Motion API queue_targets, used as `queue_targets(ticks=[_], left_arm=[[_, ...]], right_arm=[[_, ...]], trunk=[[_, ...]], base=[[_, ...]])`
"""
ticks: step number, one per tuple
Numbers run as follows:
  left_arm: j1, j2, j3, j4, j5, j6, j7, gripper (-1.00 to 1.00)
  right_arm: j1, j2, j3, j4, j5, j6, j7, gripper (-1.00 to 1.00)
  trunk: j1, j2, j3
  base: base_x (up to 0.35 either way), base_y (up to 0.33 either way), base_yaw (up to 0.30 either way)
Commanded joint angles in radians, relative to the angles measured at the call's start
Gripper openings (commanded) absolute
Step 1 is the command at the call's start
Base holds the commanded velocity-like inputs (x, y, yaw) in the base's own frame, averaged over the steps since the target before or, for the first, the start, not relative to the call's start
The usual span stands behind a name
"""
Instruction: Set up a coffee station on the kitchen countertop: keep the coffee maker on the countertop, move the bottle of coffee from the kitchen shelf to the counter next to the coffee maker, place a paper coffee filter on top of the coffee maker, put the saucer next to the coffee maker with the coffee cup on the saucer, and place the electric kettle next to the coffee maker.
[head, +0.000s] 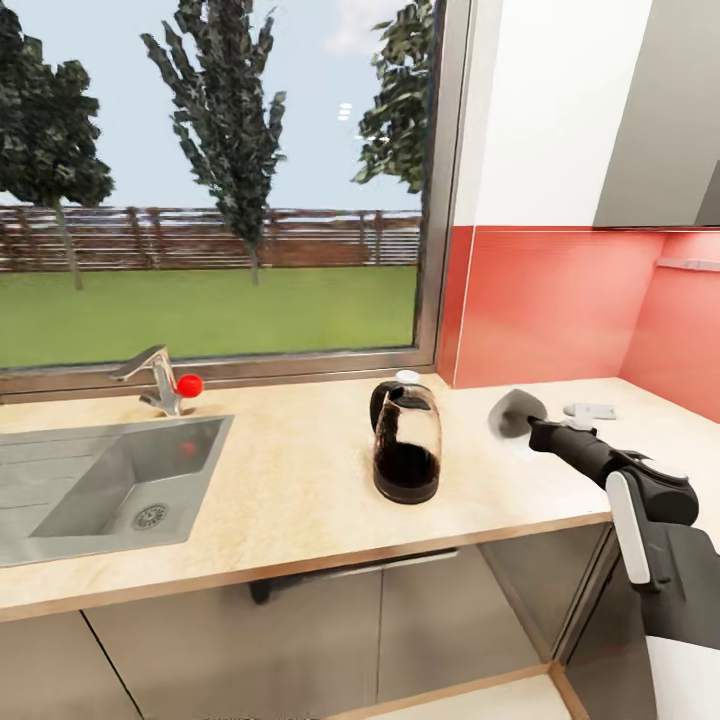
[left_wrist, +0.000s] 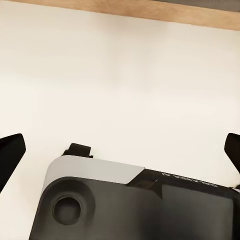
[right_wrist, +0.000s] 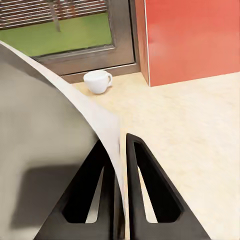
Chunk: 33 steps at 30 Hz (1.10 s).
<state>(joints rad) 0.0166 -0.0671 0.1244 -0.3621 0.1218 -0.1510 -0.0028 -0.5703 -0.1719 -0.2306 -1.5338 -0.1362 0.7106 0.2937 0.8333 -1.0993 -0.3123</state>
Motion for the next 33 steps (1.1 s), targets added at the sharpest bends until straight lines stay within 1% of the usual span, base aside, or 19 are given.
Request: queue_targets(ticks=[1,6,18,27,33], left_arm=[[0.000,0.000,0.000,-0.001,0.010,-0.001,0.000,1.00],[0.000,0.000,0.000,-0.001,0.010,-0.001,0.000,1.00],[0.000,0.000,0.000,-0.001,0.010,-0.001,-0.002,1.00],[0.000,0.000,0.000,-0.001,0.010,-0.001,-0.002,1.00],[0.000,0.000,0.000,-0.001,0.010,-0.001,-0.002,1.00]], right_arm=[[-0.001,0.000,-0.002,-0.001,-0.011,0.008,0.000,-1.00],[0.000,0.000,-0.002,-0.002,-0.011,0.009,0.002,-1.00],[0.000,0.001,-0.003,-0.002,-0.011,0.009,0.002,-1.00],[0.000,0.002,-0.001,-0.002,-0.011,0.009,0.002,-1.00],[0.000,0.002,-0.001,-0.002,-0.011,0.009,0.002,-1.00]], trunk=[[0.000,-0.001,-0.001],[0.000,-0.001,-0.001],[0.000,-0.001,-0.001],[0.000,-0.001,-0.001],[0.000,-0.001,-0.001]], base=[[-0.048,-0.026,0.143],[-0.186,-0.103,0.060],[-0.287,-0.144,0.012],[-0.114,-0.037,0.211],[-0.280,-0.002,0.054]])
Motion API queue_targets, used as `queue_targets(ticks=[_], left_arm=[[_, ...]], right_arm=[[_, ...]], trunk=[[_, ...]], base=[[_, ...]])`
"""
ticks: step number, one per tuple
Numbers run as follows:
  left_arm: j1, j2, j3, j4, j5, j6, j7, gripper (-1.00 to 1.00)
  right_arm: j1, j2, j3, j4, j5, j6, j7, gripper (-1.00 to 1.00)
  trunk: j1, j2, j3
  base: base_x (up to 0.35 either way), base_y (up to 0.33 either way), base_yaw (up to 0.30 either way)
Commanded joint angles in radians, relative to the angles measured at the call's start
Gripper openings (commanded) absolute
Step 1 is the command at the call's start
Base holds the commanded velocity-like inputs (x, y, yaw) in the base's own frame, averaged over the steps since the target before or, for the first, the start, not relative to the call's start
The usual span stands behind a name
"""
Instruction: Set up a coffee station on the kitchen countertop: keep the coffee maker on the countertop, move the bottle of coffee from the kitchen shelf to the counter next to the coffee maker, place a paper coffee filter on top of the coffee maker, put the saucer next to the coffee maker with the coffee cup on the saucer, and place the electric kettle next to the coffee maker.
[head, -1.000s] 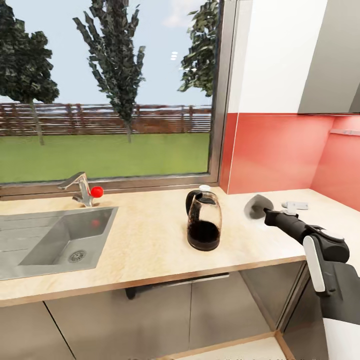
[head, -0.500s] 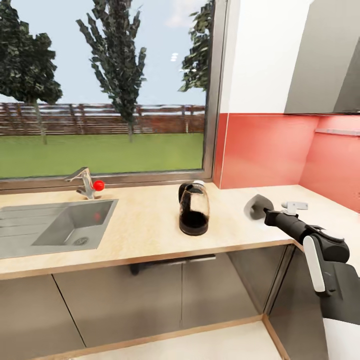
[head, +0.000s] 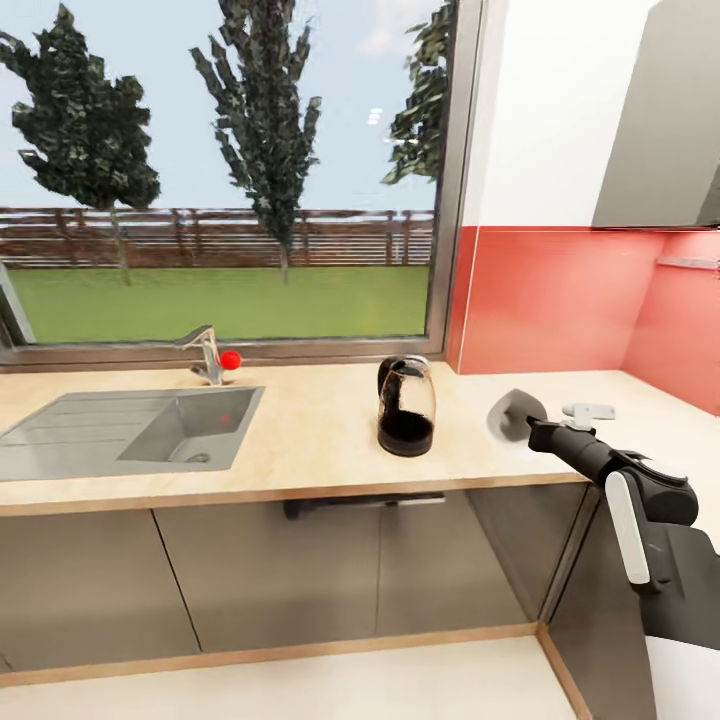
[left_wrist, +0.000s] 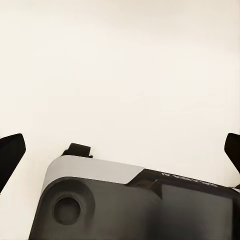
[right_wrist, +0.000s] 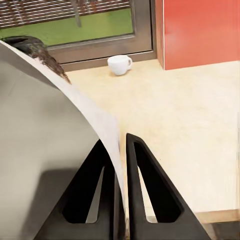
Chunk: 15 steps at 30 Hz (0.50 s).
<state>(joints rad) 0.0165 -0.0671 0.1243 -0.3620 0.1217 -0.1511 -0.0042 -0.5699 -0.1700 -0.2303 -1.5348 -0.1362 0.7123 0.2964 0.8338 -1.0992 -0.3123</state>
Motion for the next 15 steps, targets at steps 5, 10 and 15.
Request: queue_targets(ticks=[5,10,15], left_arm=[[0.000,0.000,0.000,-0.002,0.010,-0.001,0.000,1.00],[0.000,0.000,0.000,-0.002,0.010,-0.001,0.000,1.00],[0.000,0.000,0.000,-0.002,0.010,-0.001,0.000,1.00]], right_arm=[[-0.001,0.000,-0.001,-0.001,-0.011,0.007,0.000,-1.00],[-0.001,0.001,0.000,-0.001,-0.011,0.007,0.000,-1.00],[-0.001,0.001,0.000,-0.001,-0.012,0.007,0.000,-1.00]], trunk=[[0.000,-0.001,-0.001],[0.000,-0.001,-0.001],[0.000,-0.001,-0.001]], base=[[-0.327,0.000,0.009],[-0.295,0.000,0.179],[-0.055,0.000,0.267]])
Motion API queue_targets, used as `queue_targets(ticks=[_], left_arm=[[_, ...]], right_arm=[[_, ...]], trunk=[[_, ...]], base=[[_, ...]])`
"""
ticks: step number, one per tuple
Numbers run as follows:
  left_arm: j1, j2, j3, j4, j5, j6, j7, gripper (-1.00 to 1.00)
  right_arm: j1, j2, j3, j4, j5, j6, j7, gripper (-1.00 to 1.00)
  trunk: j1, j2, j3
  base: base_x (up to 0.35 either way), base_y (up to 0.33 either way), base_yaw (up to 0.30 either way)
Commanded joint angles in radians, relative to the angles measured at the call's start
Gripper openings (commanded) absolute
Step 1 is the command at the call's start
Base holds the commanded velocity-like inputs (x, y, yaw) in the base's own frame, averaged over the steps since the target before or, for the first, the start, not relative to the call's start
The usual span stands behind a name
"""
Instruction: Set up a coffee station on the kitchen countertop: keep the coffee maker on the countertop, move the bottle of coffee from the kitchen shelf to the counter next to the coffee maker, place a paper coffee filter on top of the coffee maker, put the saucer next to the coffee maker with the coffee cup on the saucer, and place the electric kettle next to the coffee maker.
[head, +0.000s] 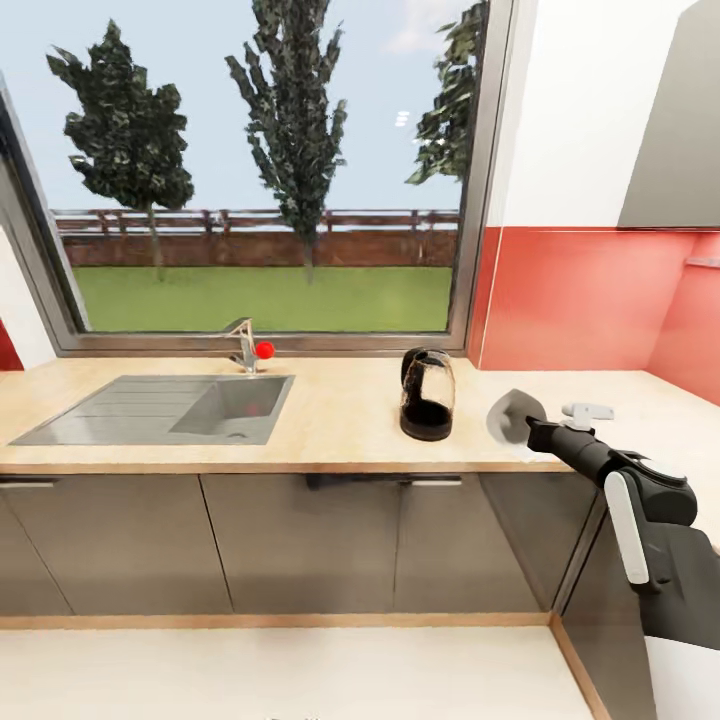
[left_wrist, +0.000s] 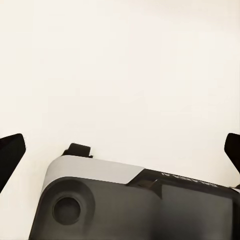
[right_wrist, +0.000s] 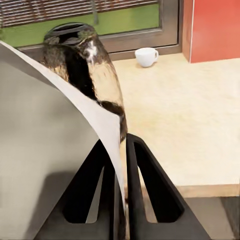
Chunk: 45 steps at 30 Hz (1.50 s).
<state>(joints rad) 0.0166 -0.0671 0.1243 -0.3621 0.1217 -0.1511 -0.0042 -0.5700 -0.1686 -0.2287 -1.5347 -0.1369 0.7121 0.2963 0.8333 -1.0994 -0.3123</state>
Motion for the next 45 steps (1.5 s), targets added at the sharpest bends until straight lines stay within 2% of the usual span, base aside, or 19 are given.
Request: queue_targets(ticks=[1,14,20,30,40,45], left_arm=[[0.000,0.000,0.000,-0.001,0.010,-0.001,0.000,1.00],[0.000,0.000,0.000,-0.001,0.010,-0.001,0.000,1.00],[0.000,0.000,0.000,-0.001,0.010,-0.001,0.000,1.00],[0.000,0.000,0.000,-0.001,0.010,0.000,0.002,1.00],[0.000,-0.001,0.000,-0.001,0.010,0.002,0.004,1.00],[0.000,-0.001,0.000,-0.001,0.010,0.001,0.003,1.00]], right_arm=[[-0.001,0.000,-0.001,-0.001,-0.012,0.007,0.000,-1.00],[-0.001,0.000,-0.001,-0.001,-0.012,0.007,-0.001,-1.00],[-0.001,0.000,-0.001,0.000,-0.012,0.007,-0.001,-1.00],[-0.001,0.000,-0.001,0.001,-0.012,0.007,-0.001,-1.00],[-0.001,0.000,-0.001,0.002,-0.012,0.007,-0.002,-1.00],[0.000,0.000,0.000,0.002,-0.012,0.007,-0.002,-1.00]], trunk=[[0.000,-0.001,-0.001],[0.000,-0.001,-0.001],[0.000,-0.001,-0.001],[0.000,-0.001,-0.001],[-0.038,0.069,0.030],[-0.038,0.069,0.030]], base=[[-0.055,0.000,0.271],[-0.245,0.076,0.135],[-0.077,0.018,0.226],[-0.009,0.002,0.027],[0.000,0.000,0.001],[0.000,0.000,0.063]])
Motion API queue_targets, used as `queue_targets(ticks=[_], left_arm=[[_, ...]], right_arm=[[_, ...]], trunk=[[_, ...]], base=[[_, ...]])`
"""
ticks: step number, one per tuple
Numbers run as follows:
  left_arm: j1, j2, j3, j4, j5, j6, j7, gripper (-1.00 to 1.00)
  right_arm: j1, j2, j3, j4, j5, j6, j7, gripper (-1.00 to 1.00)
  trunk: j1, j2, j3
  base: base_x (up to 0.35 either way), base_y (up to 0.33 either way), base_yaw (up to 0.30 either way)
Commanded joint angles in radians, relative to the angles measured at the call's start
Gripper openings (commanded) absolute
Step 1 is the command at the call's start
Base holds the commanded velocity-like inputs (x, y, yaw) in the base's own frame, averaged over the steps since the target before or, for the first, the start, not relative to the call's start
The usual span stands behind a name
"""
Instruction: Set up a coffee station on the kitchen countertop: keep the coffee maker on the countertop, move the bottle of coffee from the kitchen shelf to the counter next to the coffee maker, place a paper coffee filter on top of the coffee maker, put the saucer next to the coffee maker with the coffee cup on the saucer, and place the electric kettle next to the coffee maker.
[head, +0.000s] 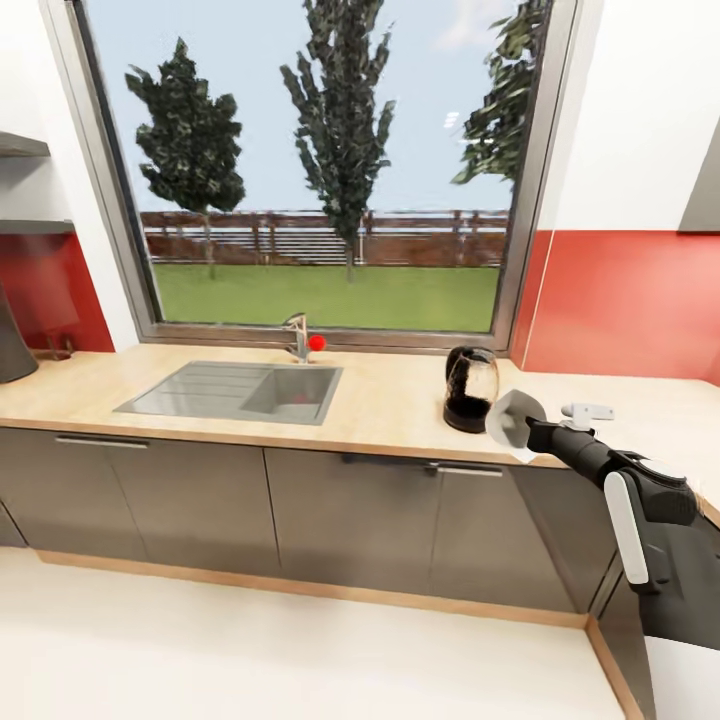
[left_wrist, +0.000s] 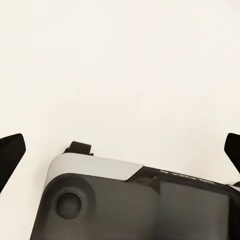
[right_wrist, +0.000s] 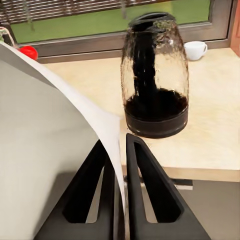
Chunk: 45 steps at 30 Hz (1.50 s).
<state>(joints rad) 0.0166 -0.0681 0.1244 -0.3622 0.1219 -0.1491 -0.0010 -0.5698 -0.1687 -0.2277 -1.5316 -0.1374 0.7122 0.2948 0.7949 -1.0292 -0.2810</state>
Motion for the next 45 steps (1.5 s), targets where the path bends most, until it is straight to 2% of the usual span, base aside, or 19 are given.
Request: queue_targets(ticks=[1,11,25,31,45], left_arm=[[0.000,-0.001,0.000,-0.001,0.010,-0.001,0.000,1.00],[0.000,0.001,0.000,-0.001,0.010,-0.001,0.000,1.00],[0.000,0.001,0.000,-0.001,0.010,-0.001,0.000,1.00],[0.000,0.001,0.000,-0.001,0.010,-0.001,0.000,1.00],[0.000,0.001,0.000,-0.001,0.010,-0.001,0.000,1.00]], right_arm=[[-0.001,0.000,-0.001,-0.001,-0.011,0.007,0.000,-1.00],[-0.001,0.000,-0.001,-0.001,-0.011,0.007,0.000,-1.00],[-0.001,0.000,-0.001,-0.001,-0.011,0.007,0.000,-1.00],[-0.001,0.000,-0.001,-0.001,-0.011,0.007,0.000,-1.00],[-0.001,0.000,-0.001,-0.001,-0.011,0.007,0.000,-1.00]], trunk=[[0.000,-0.001,-0.001],[0.000,-0.001,-0.001],[0.000,-0.001,-0.001],[0.000,-0.001,-0.001],[0.000,-0.001,-0.001]], base=[[0.000,0.000,0.195],[0.000,0.059,0.245],[0.000,0.288,0.175],[0.160,0.244,0.269],[0.112,0.067,0.272]])
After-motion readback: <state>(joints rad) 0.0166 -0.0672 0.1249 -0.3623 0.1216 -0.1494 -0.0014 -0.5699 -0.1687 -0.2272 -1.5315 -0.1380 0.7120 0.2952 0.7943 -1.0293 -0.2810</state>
